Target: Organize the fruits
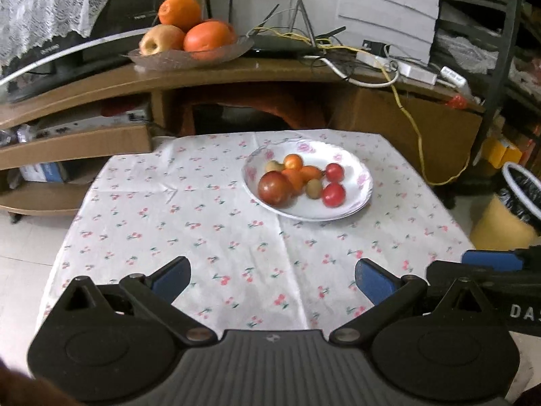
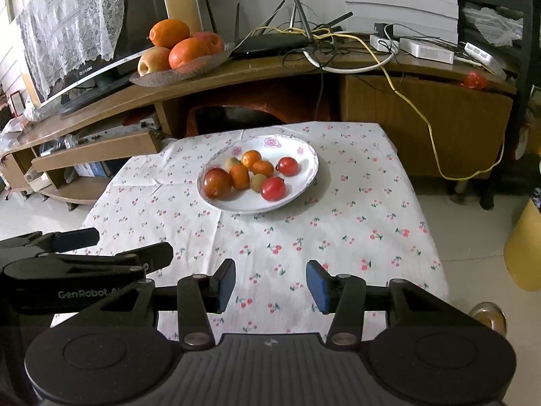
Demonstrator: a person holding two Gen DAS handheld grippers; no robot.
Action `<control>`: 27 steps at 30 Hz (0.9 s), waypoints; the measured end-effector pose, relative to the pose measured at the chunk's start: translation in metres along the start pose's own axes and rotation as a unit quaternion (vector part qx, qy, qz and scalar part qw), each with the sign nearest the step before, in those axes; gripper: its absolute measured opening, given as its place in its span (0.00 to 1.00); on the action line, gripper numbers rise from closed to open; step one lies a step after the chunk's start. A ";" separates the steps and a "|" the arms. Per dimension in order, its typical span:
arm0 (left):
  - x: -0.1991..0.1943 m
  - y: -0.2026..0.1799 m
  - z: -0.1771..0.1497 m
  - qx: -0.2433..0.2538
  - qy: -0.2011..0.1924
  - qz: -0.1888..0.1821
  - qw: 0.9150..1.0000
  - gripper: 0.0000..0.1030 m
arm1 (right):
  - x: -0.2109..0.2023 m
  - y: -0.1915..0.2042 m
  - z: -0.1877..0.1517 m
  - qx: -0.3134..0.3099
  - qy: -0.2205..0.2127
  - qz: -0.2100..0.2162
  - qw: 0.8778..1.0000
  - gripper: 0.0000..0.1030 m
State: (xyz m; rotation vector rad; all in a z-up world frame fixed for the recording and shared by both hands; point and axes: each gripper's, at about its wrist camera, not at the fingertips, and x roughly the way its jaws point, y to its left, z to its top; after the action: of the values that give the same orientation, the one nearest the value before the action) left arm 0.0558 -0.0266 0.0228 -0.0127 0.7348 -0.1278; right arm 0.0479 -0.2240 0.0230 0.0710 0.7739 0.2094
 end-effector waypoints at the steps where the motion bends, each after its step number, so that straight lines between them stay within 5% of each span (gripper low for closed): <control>1: -0.001 0.000 -0.002 0.001 -0.001 0.003 1.000 1.00 | -0.001 0.001 -0.002 -0.003 0.001 0.000 1.000 0.45; 27: -0.010 -0.002 -0.014 -0.004 0.007 0.020 1.000 1.00 | -0.008 0.011 -0.019 -0.011 0.009 -0.004 1.000 0.45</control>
State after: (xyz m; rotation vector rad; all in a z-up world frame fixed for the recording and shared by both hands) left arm 0.0389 -0.0268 0.0189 -0.0051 0.7501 -0.0878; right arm 0.0275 -0.2157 0.0167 0.0456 0.7893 0.2103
